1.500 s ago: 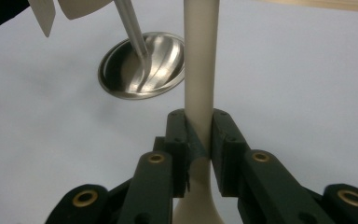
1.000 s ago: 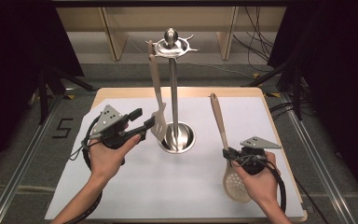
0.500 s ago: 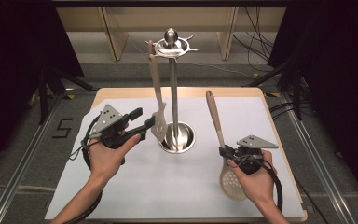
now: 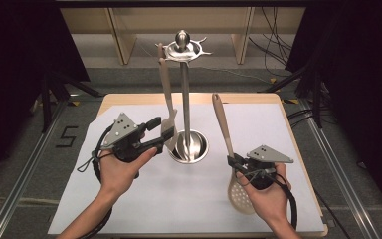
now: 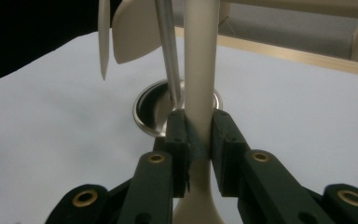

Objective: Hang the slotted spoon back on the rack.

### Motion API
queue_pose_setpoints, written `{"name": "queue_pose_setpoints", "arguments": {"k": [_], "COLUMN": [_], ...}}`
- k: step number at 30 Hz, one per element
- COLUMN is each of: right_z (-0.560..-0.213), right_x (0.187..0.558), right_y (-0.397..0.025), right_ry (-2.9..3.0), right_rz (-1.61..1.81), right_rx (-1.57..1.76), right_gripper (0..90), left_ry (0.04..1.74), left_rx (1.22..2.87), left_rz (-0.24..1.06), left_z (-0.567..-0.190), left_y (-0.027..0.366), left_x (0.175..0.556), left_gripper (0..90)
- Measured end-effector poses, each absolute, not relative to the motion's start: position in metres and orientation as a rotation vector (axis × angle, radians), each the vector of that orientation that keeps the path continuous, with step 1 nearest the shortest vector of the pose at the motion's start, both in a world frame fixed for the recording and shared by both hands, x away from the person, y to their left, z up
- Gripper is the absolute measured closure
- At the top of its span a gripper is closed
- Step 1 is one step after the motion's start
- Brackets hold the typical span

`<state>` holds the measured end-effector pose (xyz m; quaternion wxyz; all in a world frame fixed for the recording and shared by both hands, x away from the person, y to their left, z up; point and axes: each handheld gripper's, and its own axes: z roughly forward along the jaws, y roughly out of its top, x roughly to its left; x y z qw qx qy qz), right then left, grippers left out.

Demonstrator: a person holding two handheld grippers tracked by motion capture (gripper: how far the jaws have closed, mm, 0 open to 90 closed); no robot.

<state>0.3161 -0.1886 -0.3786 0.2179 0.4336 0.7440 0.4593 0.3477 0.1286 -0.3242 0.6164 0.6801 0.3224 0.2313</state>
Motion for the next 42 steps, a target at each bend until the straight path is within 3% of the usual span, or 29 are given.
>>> {"name": "queue_pose_setpoints", "arguments": {"k": [42], "right_z": [-0.359], "right_x": [0.302], "right_y": [-0.154], "right_ry": [2.073], "right_rz": [1.38], "right_rx": [1.072], "right_gripper": [79.2], "left_ry": [0.631], "left_rx": [1.64], "left_rz": [0.402], "left_z": [-0.312], "left_y": [0.067], "left_x": [0.353], "left_gripper": [46.8]}}
